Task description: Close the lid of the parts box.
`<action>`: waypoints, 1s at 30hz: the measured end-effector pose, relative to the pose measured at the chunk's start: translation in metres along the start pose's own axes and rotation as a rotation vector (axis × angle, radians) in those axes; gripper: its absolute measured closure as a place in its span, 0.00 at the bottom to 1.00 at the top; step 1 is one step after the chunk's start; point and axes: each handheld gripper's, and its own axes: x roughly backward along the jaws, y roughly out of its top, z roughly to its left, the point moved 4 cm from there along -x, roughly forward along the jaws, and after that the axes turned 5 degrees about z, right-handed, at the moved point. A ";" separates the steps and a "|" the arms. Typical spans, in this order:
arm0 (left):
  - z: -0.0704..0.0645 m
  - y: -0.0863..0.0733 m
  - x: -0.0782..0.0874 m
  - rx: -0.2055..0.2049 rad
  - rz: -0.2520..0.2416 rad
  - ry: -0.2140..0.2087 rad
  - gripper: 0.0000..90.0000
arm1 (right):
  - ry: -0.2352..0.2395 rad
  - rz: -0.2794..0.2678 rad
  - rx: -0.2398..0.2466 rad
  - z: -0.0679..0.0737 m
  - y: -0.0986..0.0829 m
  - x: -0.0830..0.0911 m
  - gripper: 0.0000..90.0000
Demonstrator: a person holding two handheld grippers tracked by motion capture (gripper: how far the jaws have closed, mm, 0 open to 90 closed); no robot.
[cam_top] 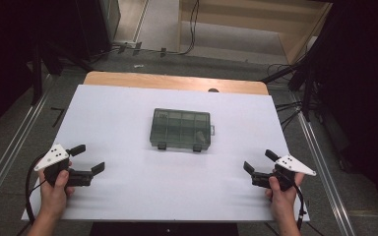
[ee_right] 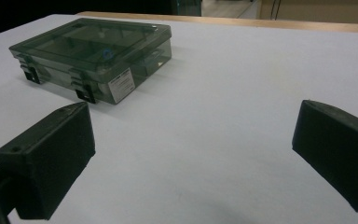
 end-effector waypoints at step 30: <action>0.026 -0.012 0.017 0.020 0.004 0.075 0.00 | -0.090 -0.015 -0.055 -0.045 -0.014 0.030 0.00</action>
